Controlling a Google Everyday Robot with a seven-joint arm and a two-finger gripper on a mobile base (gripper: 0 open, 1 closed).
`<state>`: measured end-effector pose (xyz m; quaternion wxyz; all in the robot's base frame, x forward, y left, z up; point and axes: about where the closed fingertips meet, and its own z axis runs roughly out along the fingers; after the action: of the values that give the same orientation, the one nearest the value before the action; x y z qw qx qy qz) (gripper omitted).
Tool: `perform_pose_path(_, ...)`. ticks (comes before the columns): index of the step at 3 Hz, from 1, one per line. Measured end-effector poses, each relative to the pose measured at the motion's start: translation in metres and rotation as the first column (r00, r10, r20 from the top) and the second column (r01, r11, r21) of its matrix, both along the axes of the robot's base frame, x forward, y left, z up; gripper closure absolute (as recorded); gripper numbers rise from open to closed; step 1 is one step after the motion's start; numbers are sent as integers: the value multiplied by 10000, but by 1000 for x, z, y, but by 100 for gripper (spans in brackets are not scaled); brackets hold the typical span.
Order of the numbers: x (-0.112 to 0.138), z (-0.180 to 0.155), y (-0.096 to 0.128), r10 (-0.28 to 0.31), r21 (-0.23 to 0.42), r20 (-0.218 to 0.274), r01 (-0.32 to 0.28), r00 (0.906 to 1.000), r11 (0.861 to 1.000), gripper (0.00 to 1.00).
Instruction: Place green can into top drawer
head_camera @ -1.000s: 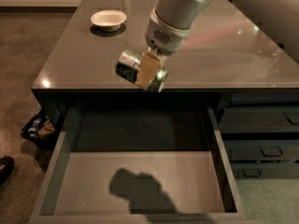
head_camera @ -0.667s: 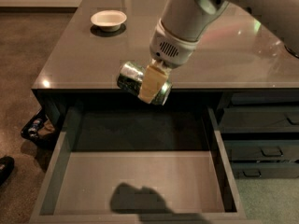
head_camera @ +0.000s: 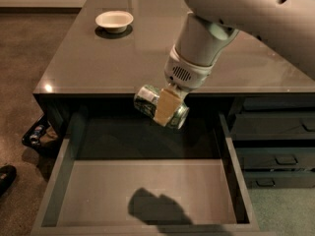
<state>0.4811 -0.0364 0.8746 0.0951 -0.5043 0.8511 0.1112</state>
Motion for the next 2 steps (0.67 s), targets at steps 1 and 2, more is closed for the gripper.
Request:
perform_pose_path(1,-5,-17,-5,42,416,-261,-31,9996,9991,100)
perform_pose_path(2,-32,-47,-15,-32,1255,-344,75,9994,9921,100)
